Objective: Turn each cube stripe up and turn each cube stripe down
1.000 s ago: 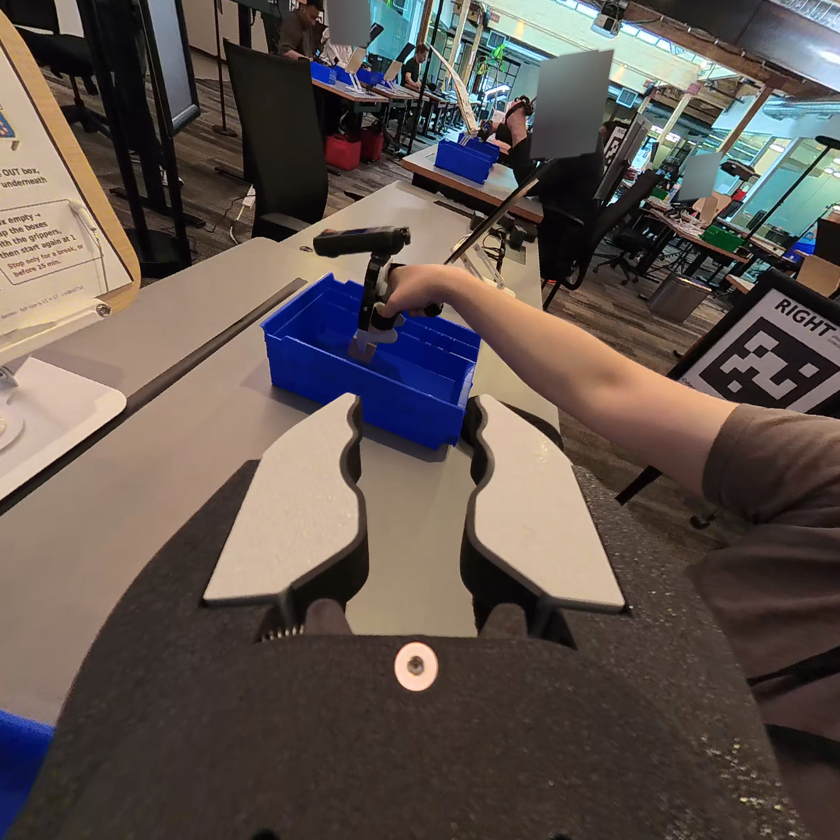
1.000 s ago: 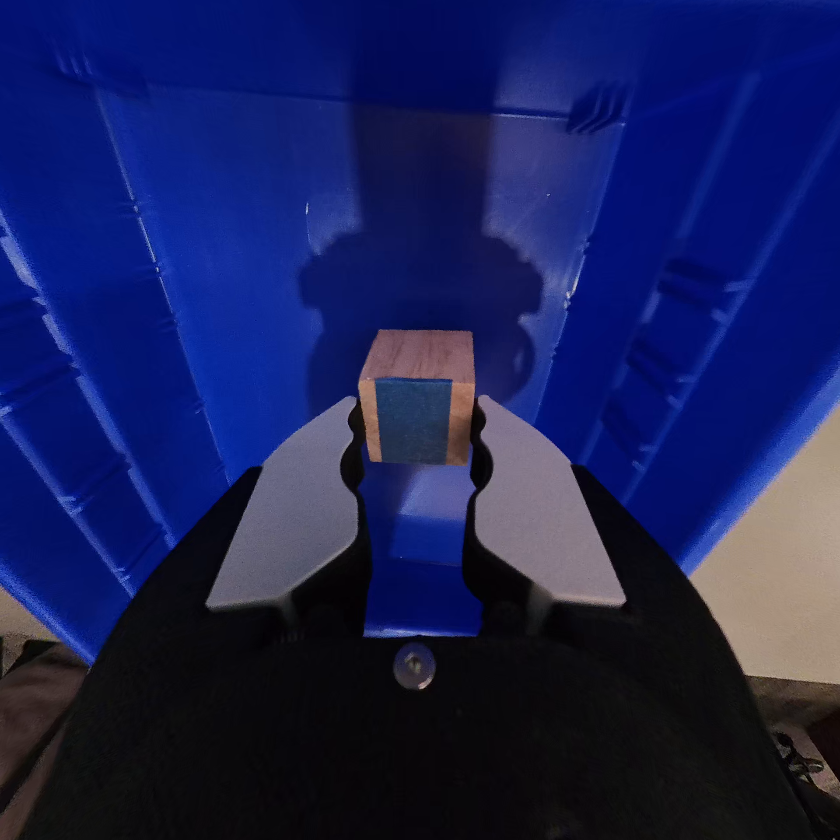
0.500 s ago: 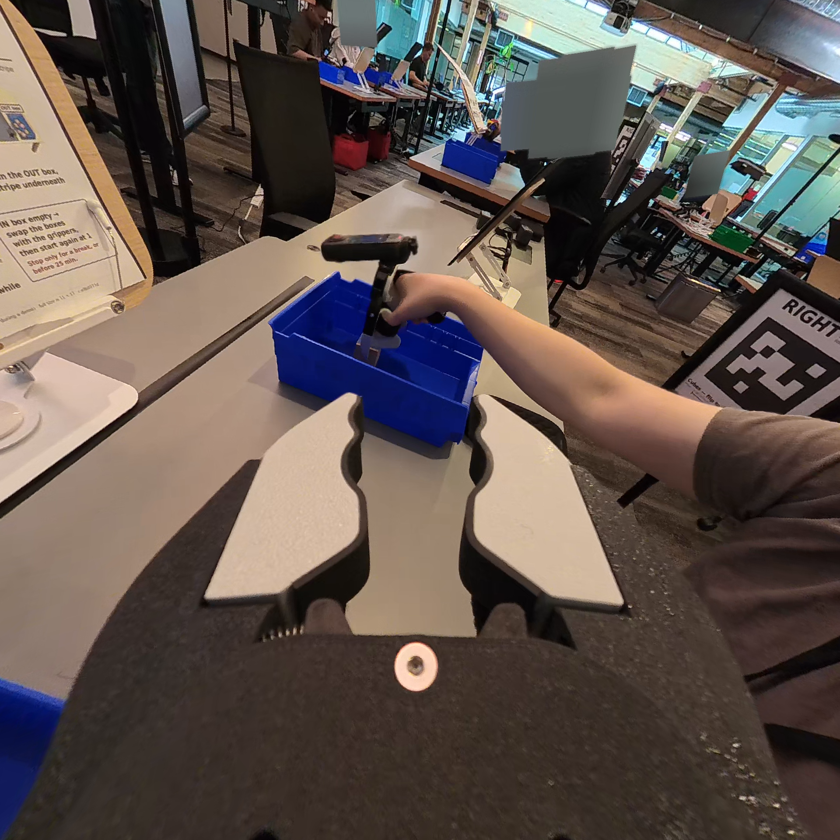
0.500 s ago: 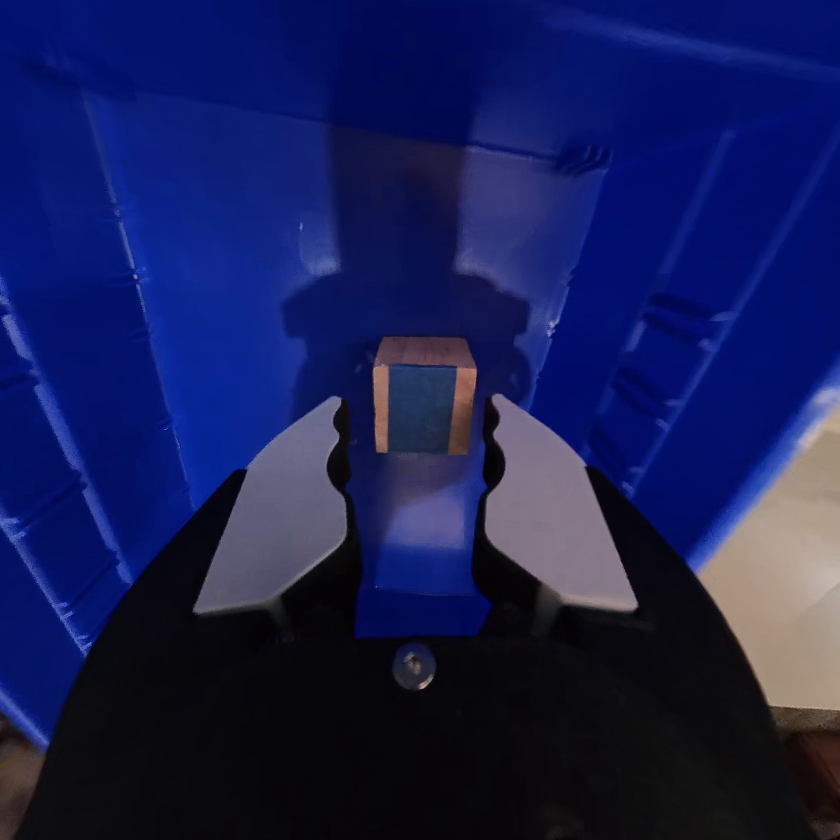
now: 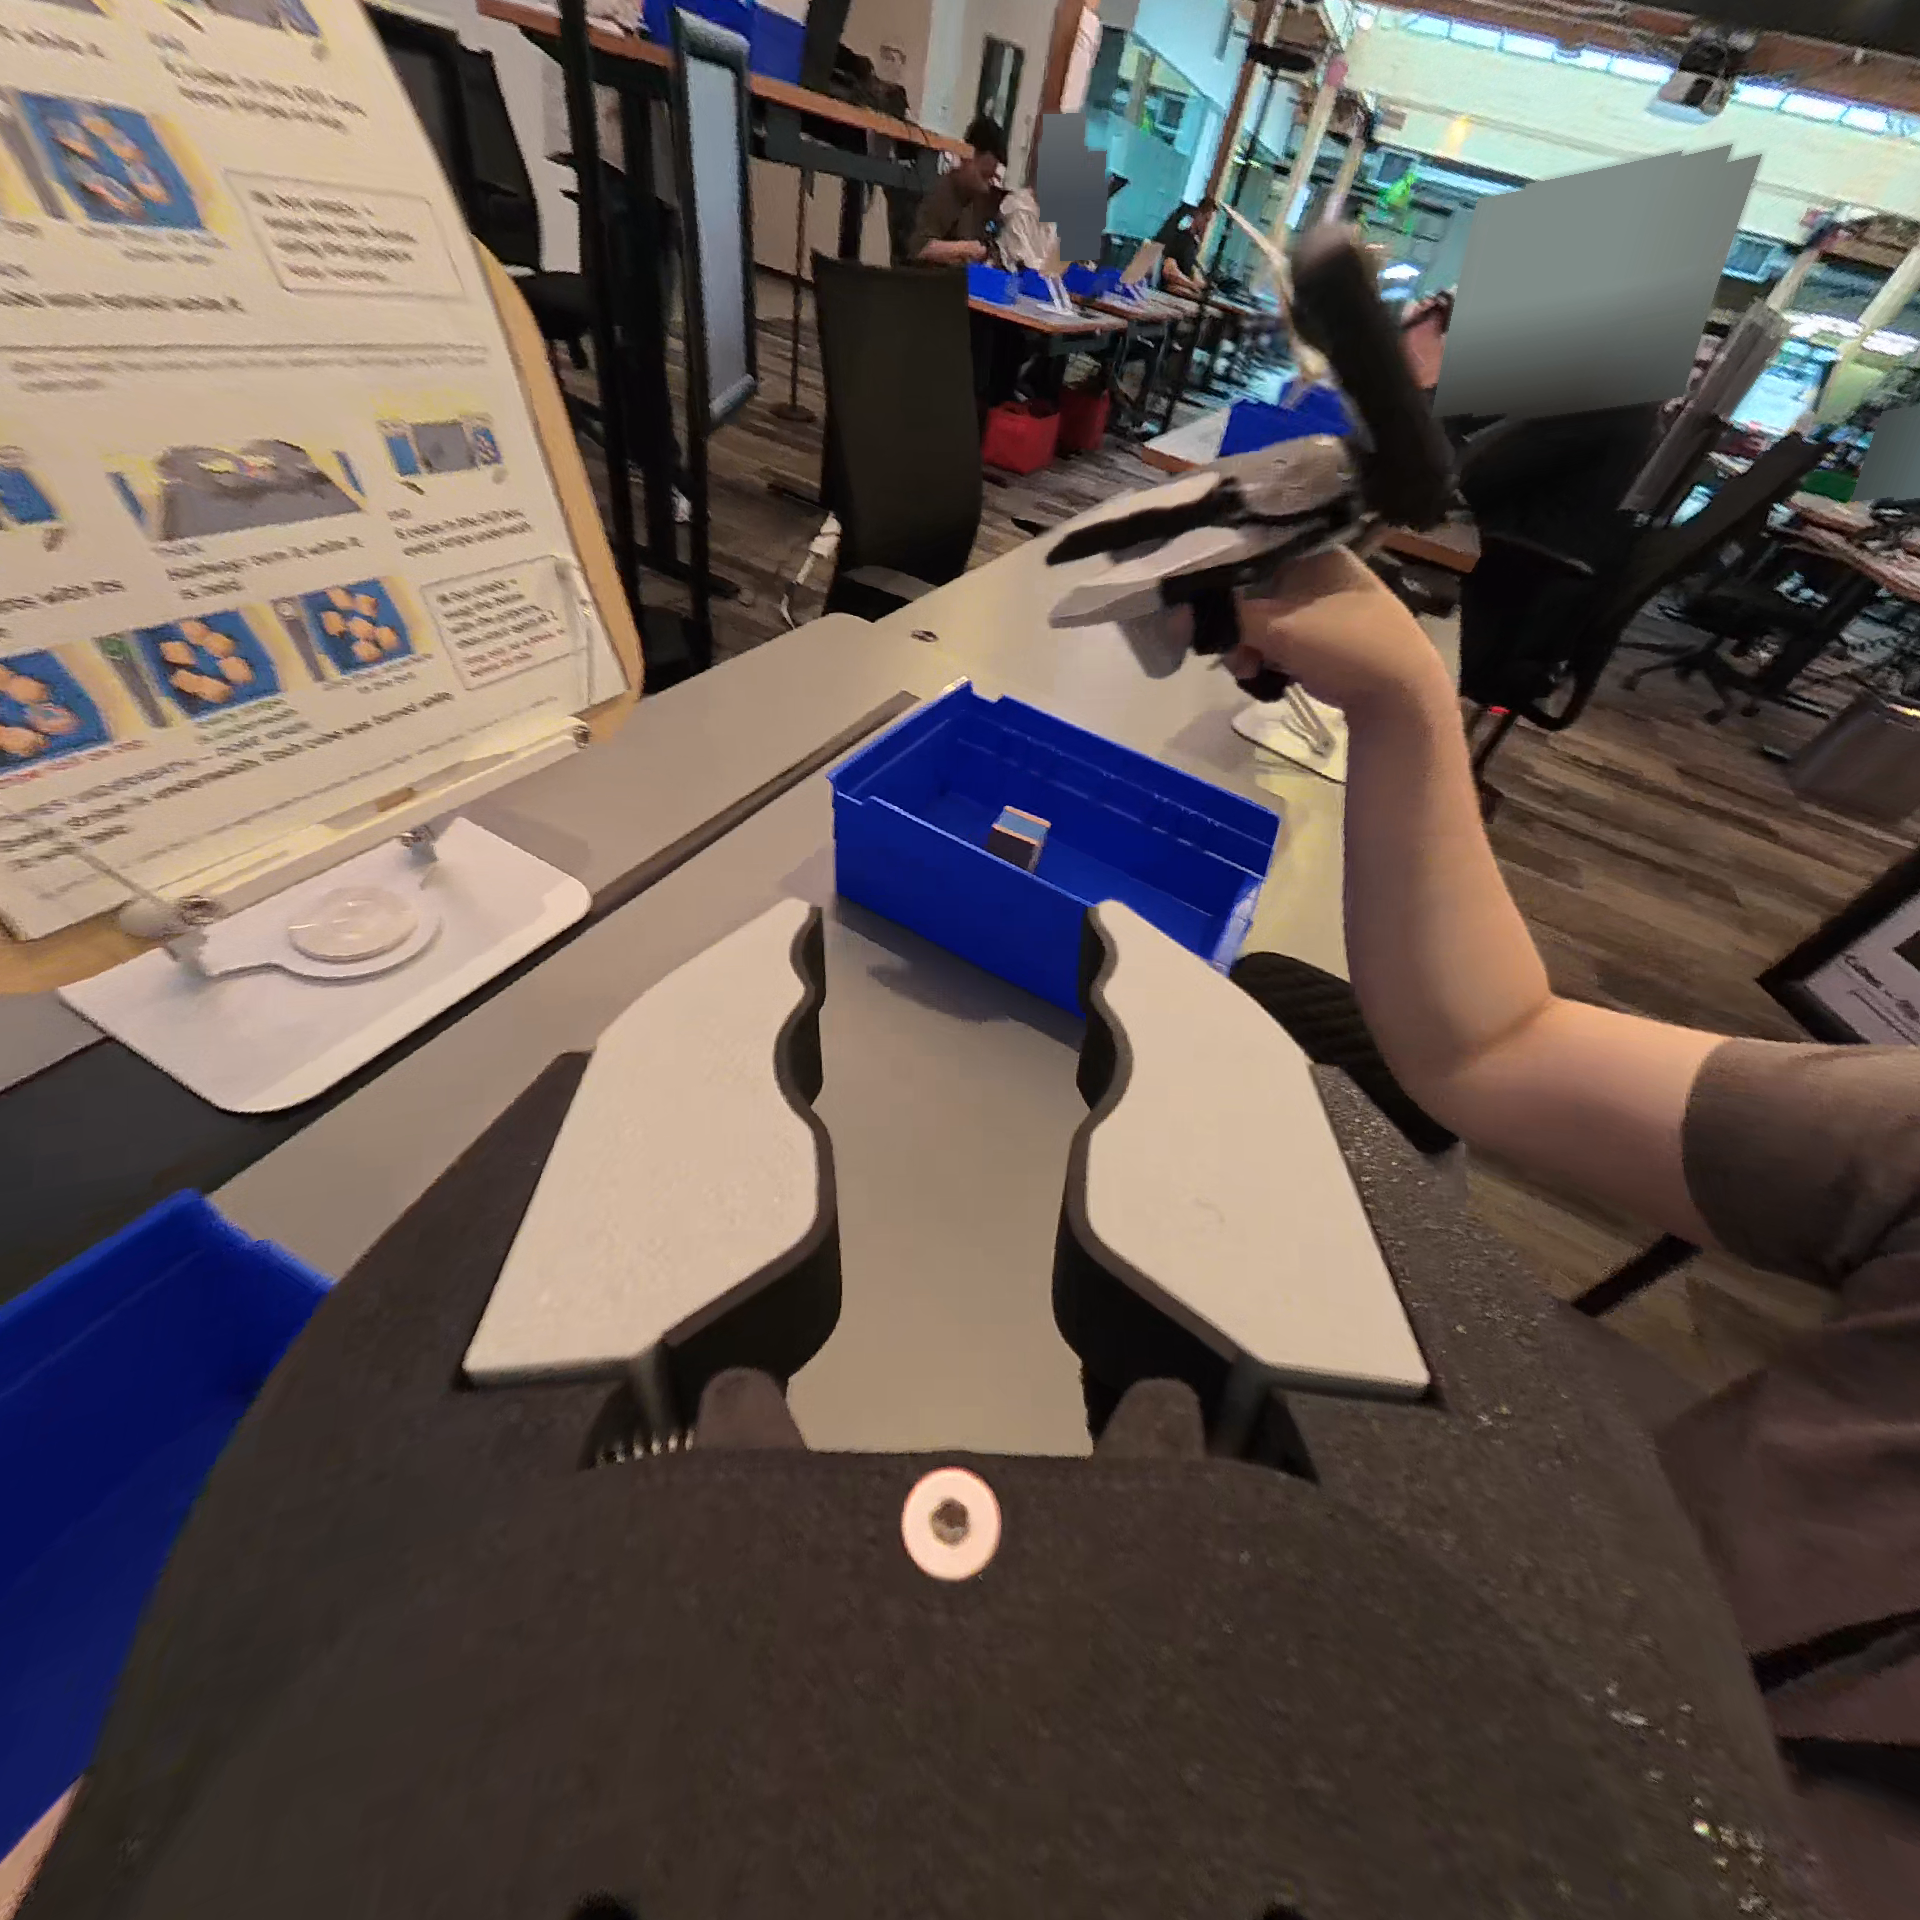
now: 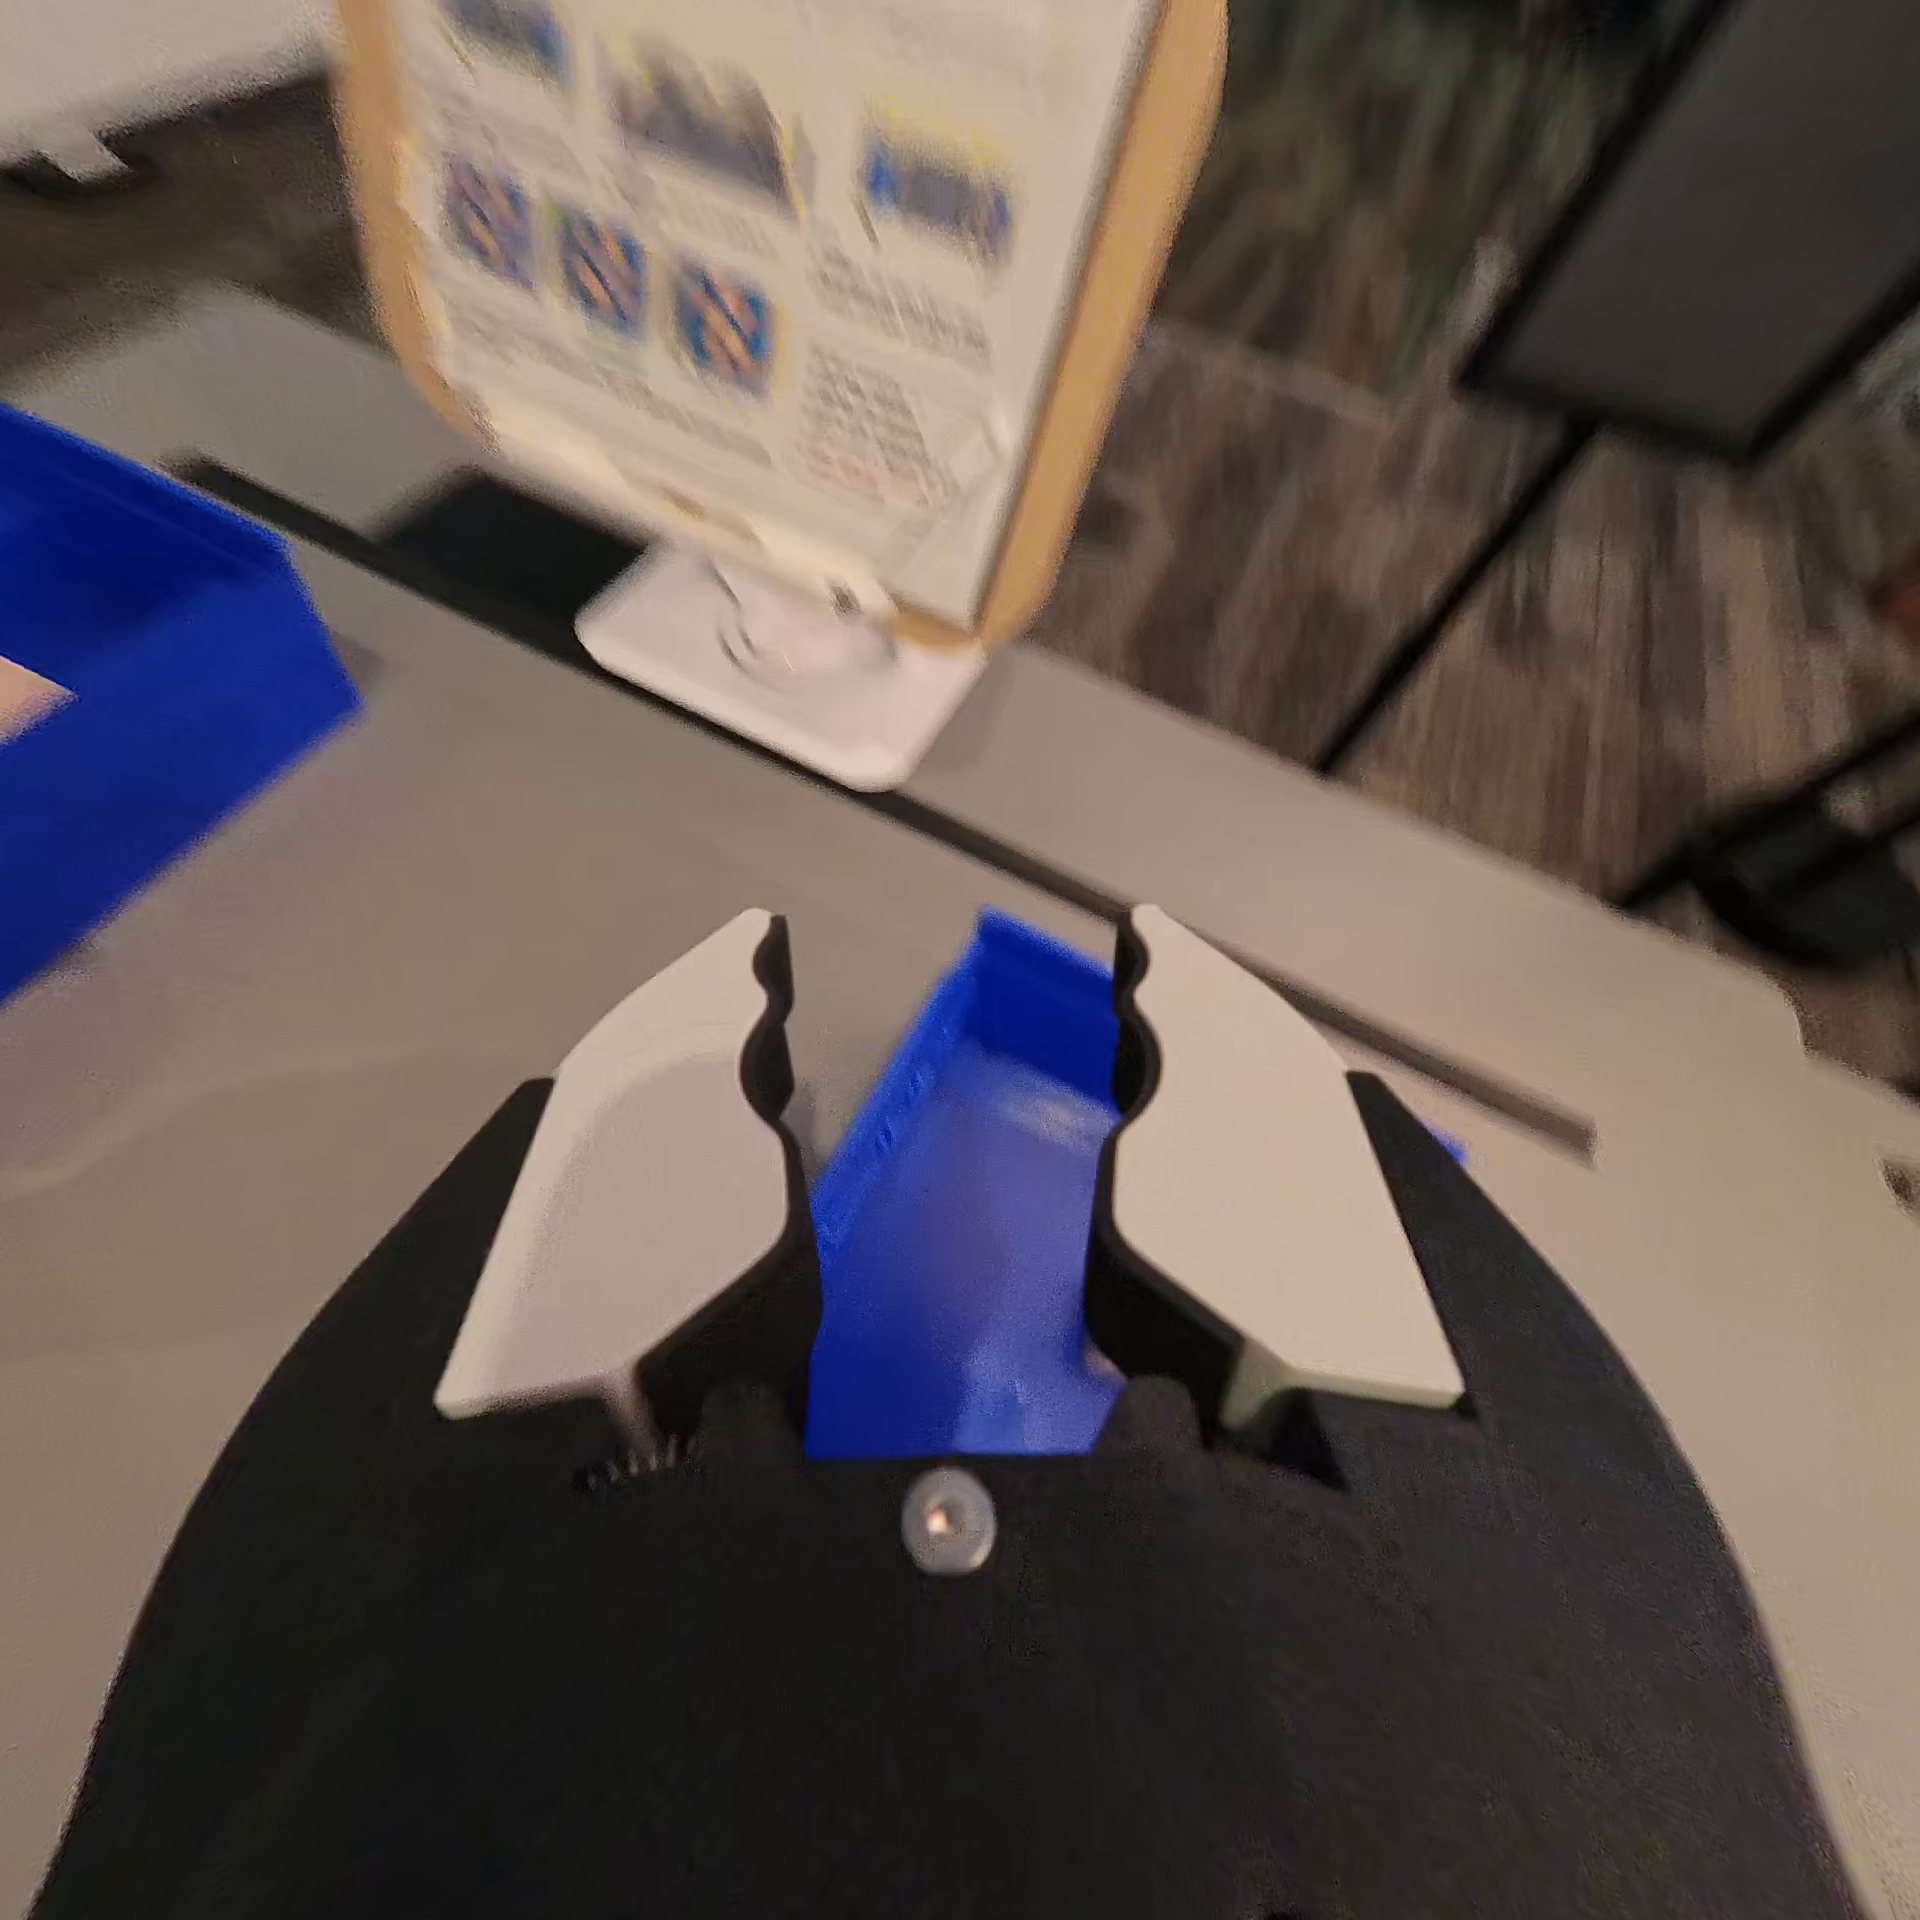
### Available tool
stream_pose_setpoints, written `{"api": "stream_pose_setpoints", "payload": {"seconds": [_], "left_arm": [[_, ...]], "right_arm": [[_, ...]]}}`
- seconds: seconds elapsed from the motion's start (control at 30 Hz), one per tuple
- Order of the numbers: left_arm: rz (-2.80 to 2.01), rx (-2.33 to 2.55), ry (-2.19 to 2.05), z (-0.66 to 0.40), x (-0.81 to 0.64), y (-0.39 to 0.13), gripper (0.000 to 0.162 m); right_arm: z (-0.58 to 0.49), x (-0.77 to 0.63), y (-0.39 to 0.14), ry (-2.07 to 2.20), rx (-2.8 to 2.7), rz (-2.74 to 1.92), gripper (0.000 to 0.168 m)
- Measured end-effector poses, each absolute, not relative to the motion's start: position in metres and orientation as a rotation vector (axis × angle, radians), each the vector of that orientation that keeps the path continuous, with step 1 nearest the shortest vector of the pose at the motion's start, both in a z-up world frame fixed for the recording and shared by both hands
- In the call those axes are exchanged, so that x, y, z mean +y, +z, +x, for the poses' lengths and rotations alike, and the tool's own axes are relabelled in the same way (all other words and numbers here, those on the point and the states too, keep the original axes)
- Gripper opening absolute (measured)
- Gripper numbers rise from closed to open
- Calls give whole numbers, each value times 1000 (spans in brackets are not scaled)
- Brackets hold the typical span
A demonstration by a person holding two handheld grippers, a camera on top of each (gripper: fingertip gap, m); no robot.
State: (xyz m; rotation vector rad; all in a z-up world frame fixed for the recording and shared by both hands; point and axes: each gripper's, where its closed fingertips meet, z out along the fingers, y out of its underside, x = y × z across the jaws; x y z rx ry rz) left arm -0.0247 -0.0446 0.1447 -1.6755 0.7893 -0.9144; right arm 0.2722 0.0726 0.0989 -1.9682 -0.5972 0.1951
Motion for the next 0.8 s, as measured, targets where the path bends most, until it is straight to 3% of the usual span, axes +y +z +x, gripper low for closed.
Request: {"api": "stream_pose_setpoints", "payload": {"seconds": [0.13, 0.37, 0.6, 0.8], "left_arm": [[-1657, 708, -781, -44, -37, 152, 46], [-1669, 706, -797, -30, -39, 149, 43], [-1971, 653, -583, -50, -29, 92, 42], [-2321, 428, -181, -135, -25, 23, 43]], "right_arm": [[247, 55, 138, 294, -668, -1595, 52], [217, 21, 162, 433, -786, -1370, 53], [233, 28, 158, 470, -757, -1405, 53], [249, 23, 175, 510, -696, -1346, 54]]}}
